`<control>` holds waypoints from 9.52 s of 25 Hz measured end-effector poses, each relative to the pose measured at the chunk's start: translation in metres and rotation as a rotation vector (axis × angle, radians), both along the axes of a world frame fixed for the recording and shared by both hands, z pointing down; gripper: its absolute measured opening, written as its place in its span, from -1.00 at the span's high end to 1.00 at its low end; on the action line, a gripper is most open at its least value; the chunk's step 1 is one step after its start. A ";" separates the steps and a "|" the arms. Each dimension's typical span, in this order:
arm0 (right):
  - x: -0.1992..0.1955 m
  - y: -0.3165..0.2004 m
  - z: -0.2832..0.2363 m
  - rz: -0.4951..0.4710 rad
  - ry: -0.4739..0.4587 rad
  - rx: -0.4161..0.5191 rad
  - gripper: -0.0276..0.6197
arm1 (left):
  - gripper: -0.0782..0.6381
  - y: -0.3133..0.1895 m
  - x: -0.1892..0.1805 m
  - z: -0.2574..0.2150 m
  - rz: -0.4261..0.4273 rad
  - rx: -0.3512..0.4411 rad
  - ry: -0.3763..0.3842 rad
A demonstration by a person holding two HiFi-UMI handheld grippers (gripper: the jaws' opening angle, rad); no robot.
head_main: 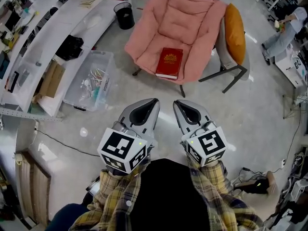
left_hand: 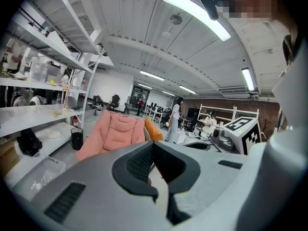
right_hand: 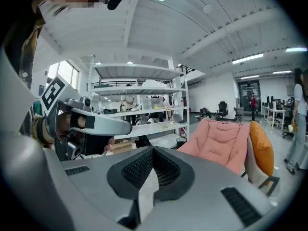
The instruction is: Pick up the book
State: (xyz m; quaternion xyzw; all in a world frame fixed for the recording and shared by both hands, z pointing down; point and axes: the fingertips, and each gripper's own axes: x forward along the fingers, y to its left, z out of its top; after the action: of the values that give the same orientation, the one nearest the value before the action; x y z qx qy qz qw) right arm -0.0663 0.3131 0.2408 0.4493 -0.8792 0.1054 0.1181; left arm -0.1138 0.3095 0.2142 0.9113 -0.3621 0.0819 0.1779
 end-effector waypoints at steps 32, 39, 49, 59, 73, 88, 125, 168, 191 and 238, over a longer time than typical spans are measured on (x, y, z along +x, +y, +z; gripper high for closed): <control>0.095 -0.218 0.009 0.018 -0.049 -0.049 0.87 | 0.77 -0.225 0.081 0.017 -0.025 -0.054 0.023; 0.110 -0.242 0.017 0.009 -0.070 -0.078 0.87 | 0.77 -0.252 0.097 0.018 -0.032 -0.069 0.012; 0.115 -0.302 0.019 0.114 -0.058 -0.077 0.87 | 0.77 -0.320 0.103 0.022 0.073 -0.070 0.029; 0.090 -0.380 0.024 0.352 -0.057 -0.088 0.87 | 0.77 -0.412 0.084 0.025 0.309 -0.085 0.018; 0.077 -0.411 0.033 0.717 -0.022 -0.121 0.87 | 0.77 -0.456 0.070 0.053 0.665 -0.177 0.010; 0.098 -0.400 0.091 0.706 -0.030 -0.252 0.87 | 0.77 -0.458 0.092 0.134 0.615 -0.347 -0.036; 0.125 -0.385 0.284 0.705 -0.166 -0.462 0.87 | 0.01 -0.385 0.063 0.493 0.628 -1.030 -0.289; 0.107 -0.368 0.360 0.658 -0.296 -0.593 0.87 | -0.18 -0.306 0.097 0.594 0.813 -1.487 0.095; 0.106 -0.379 0.314 0.641 -0.277 -0.524 0.87 | 0.00 -0.339 0.087 0.543 0.652 -1.411 0.236; 0.108 -0.361 0.055 0.676 -0.160 -0.205 0.87 | 0.07 -0.481 0.059 0.165 0.506 -1.155 0.541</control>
State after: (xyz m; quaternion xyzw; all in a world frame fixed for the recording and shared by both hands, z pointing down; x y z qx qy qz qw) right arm 0.0421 -0.0483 0.2955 0.6907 -0.6724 0.2609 0.0517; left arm -0.0544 -0.1714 0.3791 0.7153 0.0207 0.0705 0.6950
